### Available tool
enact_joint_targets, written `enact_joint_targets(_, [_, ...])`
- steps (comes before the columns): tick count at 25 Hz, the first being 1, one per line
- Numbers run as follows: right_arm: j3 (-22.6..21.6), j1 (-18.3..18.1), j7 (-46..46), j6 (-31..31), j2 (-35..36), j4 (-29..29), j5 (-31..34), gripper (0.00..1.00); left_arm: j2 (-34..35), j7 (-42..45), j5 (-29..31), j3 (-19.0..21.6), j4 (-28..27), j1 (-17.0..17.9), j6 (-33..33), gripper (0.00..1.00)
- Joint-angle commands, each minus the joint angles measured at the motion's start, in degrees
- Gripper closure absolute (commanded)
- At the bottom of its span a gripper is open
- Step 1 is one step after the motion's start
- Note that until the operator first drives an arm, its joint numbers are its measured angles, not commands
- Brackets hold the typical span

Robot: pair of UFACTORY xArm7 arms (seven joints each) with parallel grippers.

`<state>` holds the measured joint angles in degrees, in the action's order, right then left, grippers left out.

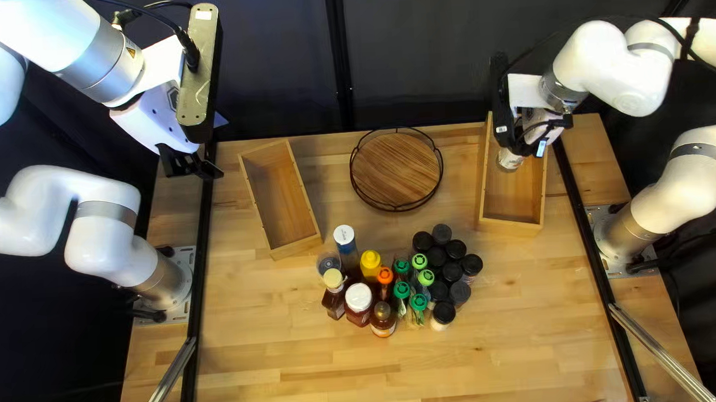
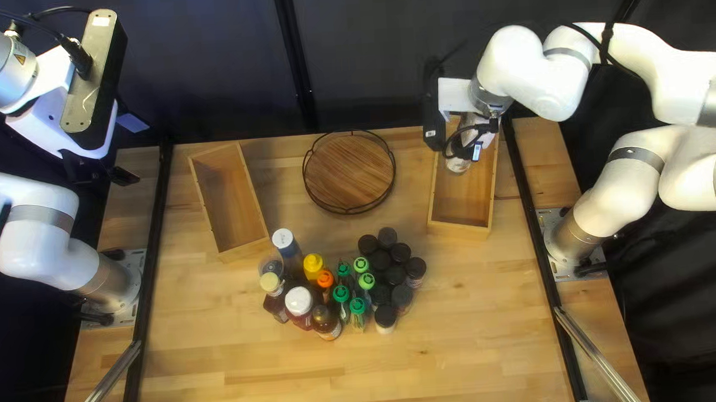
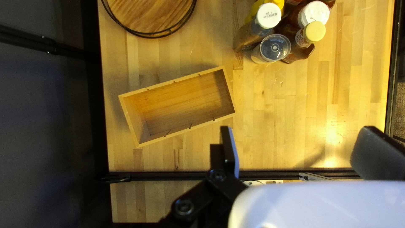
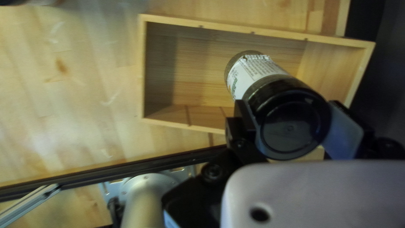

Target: Separate condiments, baby food and spices and place it in 3 different racks/containers

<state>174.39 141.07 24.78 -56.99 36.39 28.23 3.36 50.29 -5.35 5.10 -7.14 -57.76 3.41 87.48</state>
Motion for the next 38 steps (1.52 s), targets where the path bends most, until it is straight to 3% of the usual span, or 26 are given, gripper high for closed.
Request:
enact_joint_targets(1, [2.08,-2.33,1.38,5.84,-4.62,-1.44,1.80,1.00,0.00,0.00,0.00,0.00,0.00,0.00,0.00,0.00])
enact_joint_targets(14, [3.60,-4.51,1.53,13.18,-11.02,-2.79,3.11,1.00,0.00,0.00,0.00,0.00,0.00,0.00,0.00,0.00])
enact_joint_targets(21, [3.78,-4.56,1.70,13.77,-11.66,-2.74,3.04,1.00,0.00,0.00,0.00,0.00,0.00,0.00,0.00,0.00])
enact_joint_targets(22, [3.78,-4.56,1.70,13.77,-11.66,-2.74,3.04,0.97,0.00,0.00,0.00,0.00,0.00,0.00,0.00,0.00])
enact_joint_targets(23, [3.78,-4.56,1.70,13.77,-11.66,-2.74,3.04,0.85,0.00,0.00,0.00,0.00,0.00,0.00,0.00,0.00])
enact_joint_targets(24, [3.78,-4.56,1.70,13.77,-11.66,-2.74,3.04,0.65,0.00,0.00,0.00,0.00,0.00,0.00,0.00,0.00])
enact_joint_targets(25, [3.78,-4.56,1.70,13.77,-11.66,-2.74,3.04,0.56,0.00,0.00,0.00,0.00,0.00,0.00,0.00,0.00])
enact_joint_targets(32, [3.78,-4.56,1.70,13.77,-11.66,-2.74,3.04,0.63,0.00,0.00,0.00,0.00,0.00,0.00,0.00,0.00])
enact_joint_targets(35, [3.78,-4.56,1.70,13.77,-11.66,-2.74,3.04,0.60,0.00,0.00,0.00,0.00,0.00,0.00,0.00,0.00])
enact_joint_targets(36, [-7.69,-15.44,8.31,16.29,-13.35,-2.78,-5.85,0.58,0.00,0.00,0.00,0.00,0.00,0.00,0.00,0.00])
enact_joint_targets(38, [-7.69,-15.44,8.31,16.29,-13.35,-2.78,-5.85,0.33,0.00,0.00,0.00,0.00,0.00,0.00,0.00,0.00])
